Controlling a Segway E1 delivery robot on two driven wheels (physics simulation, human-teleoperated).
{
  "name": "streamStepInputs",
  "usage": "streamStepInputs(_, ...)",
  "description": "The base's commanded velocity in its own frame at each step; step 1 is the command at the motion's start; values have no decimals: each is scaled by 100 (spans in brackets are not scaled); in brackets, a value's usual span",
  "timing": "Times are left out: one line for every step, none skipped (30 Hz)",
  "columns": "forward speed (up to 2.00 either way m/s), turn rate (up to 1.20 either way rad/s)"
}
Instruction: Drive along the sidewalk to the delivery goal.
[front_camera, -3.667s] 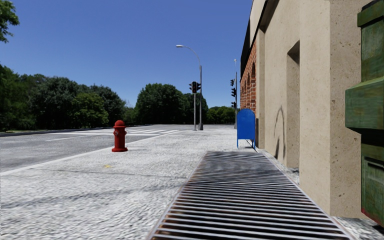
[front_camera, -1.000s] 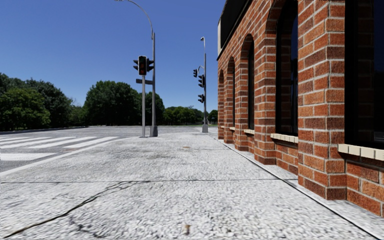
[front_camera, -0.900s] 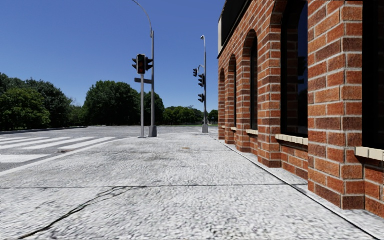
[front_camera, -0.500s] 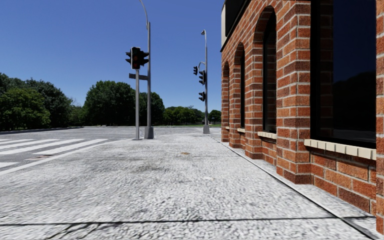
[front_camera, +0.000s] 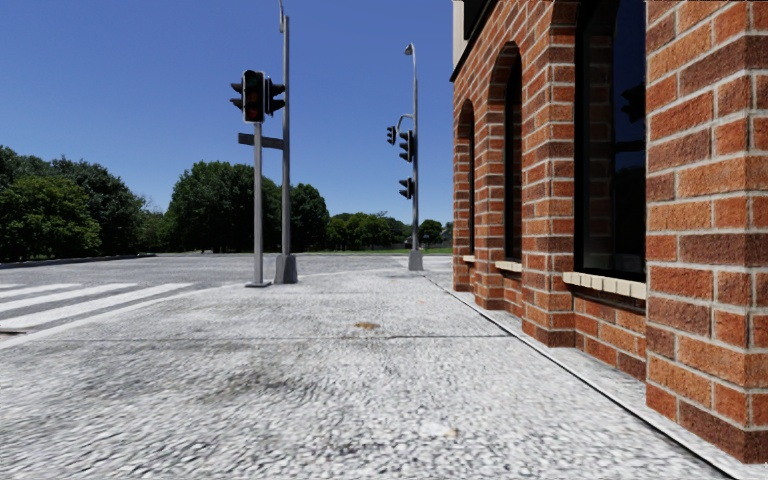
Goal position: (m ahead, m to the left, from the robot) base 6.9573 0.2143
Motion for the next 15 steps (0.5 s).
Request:
streamStepInputs(200, 0)
streamStepInputs(200, 0)
streamStepInputs(200, 0)
streamStepInputs(200, 0)
streamStepInputs(200, 0)
streamStepInputs(200, 0)
streamStepInputs(200, 0)
streamStepInputs(200, 0)
streamStepInputs(200, 0)
streamStepInputs(200, 0)
streamStepInputs(200, 0)
streamStepInputs(200, 0)
streamStepInputs(200, 0)
streamStepInputs(200, 0)
streamStepInputs(200, 0)
